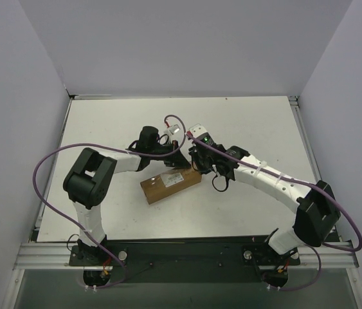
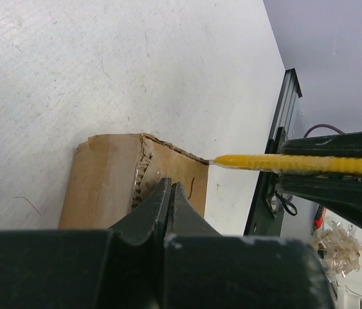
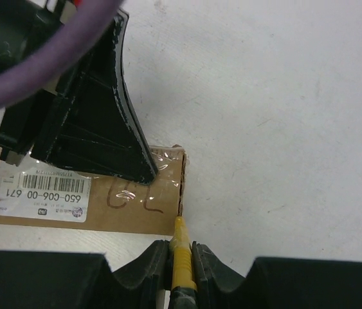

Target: Unpack the express box

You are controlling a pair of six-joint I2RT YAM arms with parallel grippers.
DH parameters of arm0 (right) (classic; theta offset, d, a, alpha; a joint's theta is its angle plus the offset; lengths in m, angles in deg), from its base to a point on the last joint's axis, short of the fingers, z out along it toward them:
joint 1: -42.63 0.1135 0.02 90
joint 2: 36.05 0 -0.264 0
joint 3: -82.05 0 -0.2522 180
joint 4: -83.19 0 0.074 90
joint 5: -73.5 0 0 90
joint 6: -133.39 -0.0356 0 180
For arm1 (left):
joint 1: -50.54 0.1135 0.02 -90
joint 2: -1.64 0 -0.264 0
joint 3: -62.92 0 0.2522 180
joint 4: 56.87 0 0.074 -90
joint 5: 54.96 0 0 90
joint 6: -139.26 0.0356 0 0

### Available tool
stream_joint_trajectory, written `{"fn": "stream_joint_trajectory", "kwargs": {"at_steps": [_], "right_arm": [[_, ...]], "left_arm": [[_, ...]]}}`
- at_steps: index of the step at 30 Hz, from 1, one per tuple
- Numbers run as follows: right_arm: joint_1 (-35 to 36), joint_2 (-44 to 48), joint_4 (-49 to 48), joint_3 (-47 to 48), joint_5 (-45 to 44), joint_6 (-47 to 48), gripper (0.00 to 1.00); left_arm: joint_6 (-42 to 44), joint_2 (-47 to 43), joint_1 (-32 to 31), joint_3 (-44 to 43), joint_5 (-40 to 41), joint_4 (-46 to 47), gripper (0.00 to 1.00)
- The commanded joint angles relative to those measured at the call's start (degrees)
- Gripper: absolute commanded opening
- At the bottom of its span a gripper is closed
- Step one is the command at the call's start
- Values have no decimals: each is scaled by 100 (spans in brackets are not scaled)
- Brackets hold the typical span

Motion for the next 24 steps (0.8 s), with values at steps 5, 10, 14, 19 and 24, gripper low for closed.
{"fn": "stream_joint_trajectory", "kwargs": {"at_steps": [5, 10, 14, 19, 24], "right_arm": [[-82, 487, 269, 1230, -665, 607, 0], [-381, 742, 278, 819, -490, 995, 0], [-785, 1119, 260, 151, 26, 1380, 0], [-1365, 1199, 760, 0, 1636, 2347, 0], [-1357, 1331, 674, -508, 2210, 2823, 0]], "left_arm": [[-17, 57, -71, -175, 21, 382, 7], [199, -92, -9, -719, -428, 113, 17], [1192, -442, 289, -1141, -420, -1091, 22], [2906, -953, 1150, -1186, -43, -3139, 26], [4460, -1691, 1871, -668, 309, -4579, 26]]}}
